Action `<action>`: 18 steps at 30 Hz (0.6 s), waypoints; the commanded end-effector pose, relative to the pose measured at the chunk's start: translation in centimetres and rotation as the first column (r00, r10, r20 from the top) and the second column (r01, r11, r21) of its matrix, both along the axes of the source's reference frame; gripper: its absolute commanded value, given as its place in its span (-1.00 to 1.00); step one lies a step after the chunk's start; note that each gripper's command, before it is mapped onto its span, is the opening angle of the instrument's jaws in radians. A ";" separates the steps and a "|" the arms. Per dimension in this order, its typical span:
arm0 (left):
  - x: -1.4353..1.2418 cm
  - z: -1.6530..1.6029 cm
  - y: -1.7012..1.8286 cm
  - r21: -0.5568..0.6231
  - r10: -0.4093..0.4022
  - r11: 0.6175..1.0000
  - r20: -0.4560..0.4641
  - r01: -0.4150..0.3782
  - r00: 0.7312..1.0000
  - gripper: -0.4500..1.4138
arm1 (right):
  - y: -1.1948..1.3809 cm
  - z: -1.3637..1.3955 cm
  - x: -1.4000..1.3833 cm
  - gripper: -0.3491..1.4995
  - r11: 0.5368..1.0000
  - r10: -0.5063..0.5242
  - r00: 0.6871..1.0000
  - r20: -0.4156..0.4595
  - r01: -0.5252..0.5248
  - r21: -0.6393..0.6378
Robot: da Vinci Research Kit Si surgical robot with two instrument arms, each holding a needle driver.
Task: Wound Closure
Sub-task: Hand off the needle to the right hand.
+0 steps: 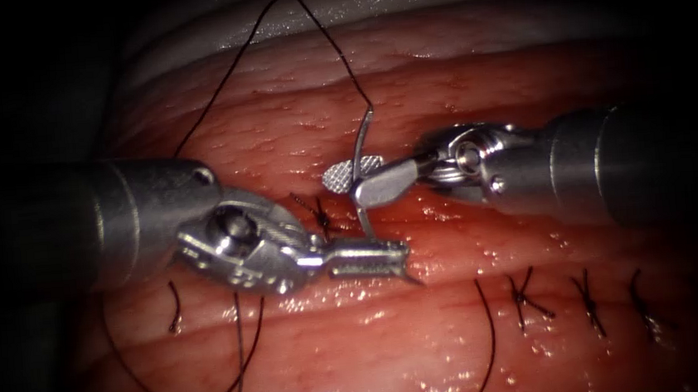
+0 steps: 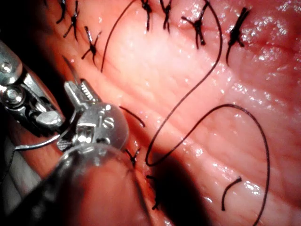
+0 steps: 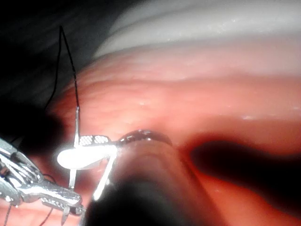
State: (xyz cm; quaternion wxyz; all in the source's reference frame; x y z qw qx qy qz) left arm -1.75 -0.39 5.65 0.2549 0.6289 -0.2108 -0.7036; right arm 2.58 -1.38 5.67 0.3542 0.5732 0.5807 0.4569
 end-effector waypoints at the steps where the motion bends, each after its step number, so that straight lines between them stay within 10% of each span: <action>1: -0.05 0.05 0.02 -0.002 0.000 1.000 0.001 0.000 1.000 -1.00 | 0.01 0.04 0.12 0.64 1.000 0.002 1.000 -0.003 -0.002 -0.002; 6: -0.05 0.05 0.01 -0.002 0.001 1.000 0.002 -0.001 1.000 -1.00 | 0.00 0.02 0.14 0.49 1.000 0.015 1.000 -0.003 -0.015 0.003; 10: -0.06 0.04 0.01 -0.002 0.001 1.000 0.003 -0.001 1.000 -1.00 | 0.00 0.04 0.12 -1.00 0.999 0.031 0.999 0.009 -0.032 0.017; 16: -0.07 0.01 -0.02 -0.005 0.002 1.000 0.010 -0.002 1.000 -1.00 | 0.04 0.08 0.07 -1.00 0.996 0.051 0.997 0.051 -0.055 0.076; 18: -0.09 0.00 -0.03 0.000 0.006 1.000 0.016 -0.006 1.000 -0.42 | 0.05 0.09 0.05 -1.00 0.994 0.062 0.996 0.069 -0.068 0.082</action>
